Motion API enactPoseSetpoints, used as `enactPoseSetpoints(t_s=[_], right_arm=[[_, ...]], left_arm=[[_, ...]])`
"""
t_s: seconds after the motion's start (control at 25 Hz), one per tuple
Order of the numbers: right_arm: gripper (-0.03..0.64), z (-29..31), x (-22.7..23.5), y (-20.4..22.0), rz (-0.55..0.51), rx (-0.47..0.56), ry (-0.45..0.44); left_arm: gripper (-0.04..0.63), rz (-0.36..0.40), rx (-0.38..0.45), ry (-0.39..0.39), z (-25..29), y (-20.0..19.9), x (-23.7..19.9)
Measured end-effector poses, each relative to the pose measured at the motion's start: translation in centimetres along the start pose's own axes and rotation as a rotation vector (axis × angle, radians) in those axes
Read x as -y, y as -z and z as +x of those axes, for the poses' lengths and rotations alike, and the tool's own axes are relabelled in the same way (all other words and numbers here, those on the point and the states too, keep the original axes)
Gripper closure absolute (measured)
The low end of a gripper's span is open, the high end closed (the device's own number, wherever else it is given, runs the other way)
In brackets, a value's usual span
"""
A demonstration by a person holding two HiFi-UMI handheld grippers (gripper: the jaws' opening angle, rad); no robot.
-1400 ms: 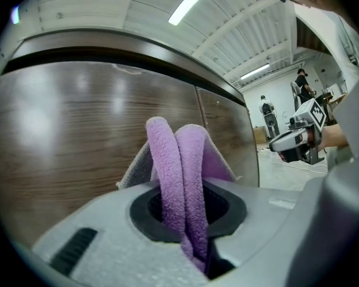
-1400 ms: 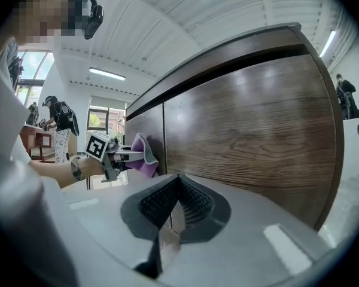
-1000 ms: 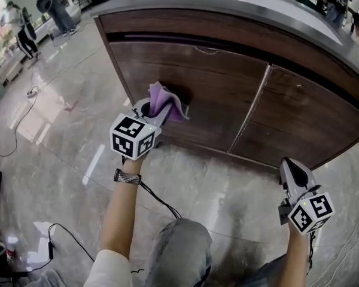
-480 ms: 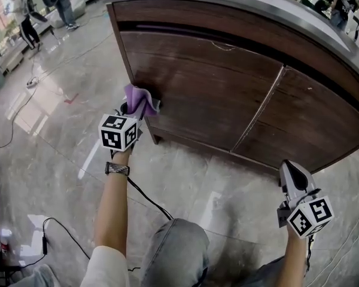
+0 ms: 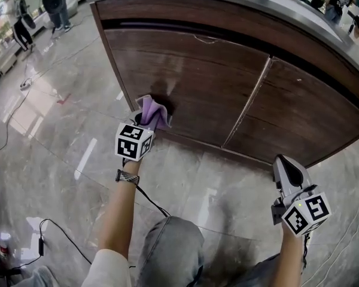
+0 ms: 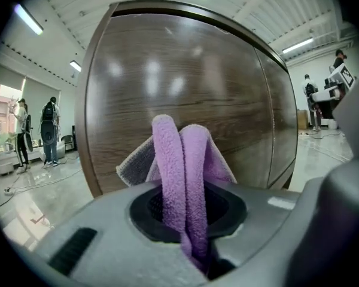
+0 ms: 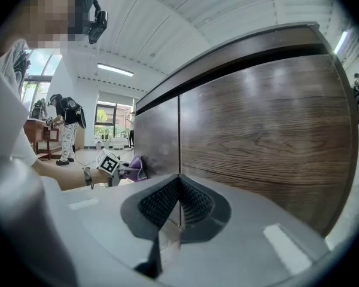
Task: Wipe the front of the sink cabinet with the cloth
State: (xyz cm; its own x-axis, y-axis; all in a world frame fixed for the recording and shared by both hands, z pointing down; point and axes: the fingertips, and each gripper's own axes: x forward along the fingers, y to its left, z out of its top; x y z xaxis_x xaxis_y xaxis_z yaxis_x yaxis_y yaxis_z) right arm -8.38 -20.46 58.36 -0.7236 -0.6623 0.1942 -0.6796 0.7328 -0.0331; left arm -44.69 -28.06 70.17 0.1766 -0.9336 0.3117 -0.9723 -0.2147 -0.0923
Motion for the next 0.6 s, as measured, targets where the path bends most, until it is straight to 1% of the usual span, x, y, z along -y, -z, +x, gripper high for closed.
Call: enactPoseSetpoints(t_s=[0.16, 0.36, 0.44, 0.56, 0.6], right_arm=[[0.611, -0.2, 0.4, -0.3, 0.012, 0.015, -0.008], [0.611, -0.3, 0.1, -0.3, 0.02, 0.021, -0.023], [0.611, -0.4, 0.0, -0.5, 0.024, 0.025, -0.027], [0.611, -0.8, 0.0, -0.7, 0.026, 0.028, -0.026], [0.611, -1.0, 0.0, -0.7, 0.025, 0.028, -0.022]], left_arm=[[0.545, 0.033, 0.01, 0.063, 0.6, -2.1, 3.9], [0.545, 0.054, 0.054, 0.211, 1.5, -5.1, 10.4], [0.545, 0.063, 0.068, 0.252, 1.9, -5.6, 12.4], [0.545, 0.056, 0.079, 0.329, 2.8, -5.3, 15.5], [0.545, 0.064, 0.081, 0.355, 3.1, -5.1, 16.7]])
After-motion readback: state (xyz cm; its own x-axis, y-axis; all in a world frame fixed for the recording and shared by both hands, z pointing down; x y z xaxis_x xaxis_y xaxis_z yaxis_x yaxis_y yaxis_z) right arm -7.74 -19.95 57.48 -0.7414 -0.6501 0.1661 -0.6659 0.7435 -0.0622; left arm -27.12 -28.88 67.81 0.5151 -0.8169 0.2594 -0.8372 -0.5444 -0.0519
